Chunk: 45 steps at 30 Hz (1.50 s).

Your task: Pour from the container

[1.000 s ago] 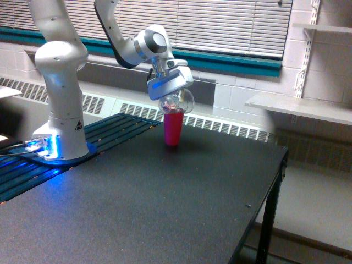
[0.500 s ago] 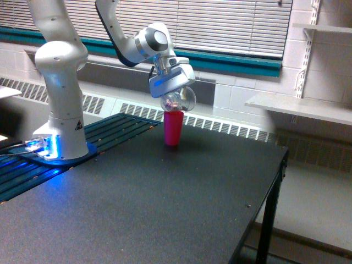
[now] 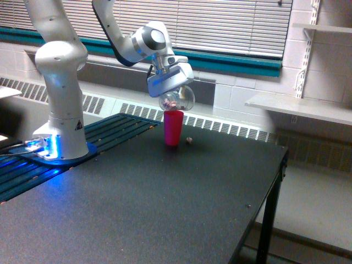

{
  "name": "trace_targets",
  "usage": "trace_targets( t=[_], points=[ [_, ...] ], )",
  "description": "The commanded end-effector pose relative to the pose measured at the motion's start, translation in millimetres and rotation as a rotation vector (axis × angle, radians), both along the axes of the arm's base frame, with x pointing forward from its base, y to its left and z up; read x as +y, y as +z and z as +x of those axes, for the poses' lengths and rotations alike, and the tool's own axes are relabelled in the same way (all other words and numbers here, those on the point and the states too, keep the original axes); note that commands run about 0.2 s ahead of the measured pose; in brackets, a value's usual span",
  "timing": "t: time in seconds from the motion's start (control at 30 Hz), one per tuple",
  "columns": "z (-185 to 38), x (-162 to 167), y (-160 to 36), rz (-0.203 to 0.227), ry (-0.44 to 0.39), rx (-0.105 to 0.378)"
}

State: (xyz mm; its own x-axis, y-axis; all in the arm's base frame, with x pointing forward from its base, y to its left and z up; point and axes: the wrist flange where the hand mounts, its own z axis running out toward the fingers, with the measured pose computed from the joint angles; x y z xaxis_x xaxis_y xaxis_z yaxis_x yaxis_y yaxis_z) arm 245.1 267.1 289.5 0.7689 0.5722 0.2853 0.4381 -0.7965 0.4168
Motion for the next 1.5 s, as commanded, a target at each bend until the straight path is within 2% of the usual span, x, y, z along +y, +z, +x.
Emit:
trace_targets(
  t=[0.03,0.9,1.47,1.5],
  points=[
    [-0.9,-9.0,-2.7,-0.009,0.010,0.010],
    [-27.6,9.6,-4.1,-0.001,0.076,0.032],
    [-12.5,-8.4,5.2,0.005,0.063,0.022],
    [-26.8,-7.4,-5.0,-0.001,0.074,0.027]
  ],
)
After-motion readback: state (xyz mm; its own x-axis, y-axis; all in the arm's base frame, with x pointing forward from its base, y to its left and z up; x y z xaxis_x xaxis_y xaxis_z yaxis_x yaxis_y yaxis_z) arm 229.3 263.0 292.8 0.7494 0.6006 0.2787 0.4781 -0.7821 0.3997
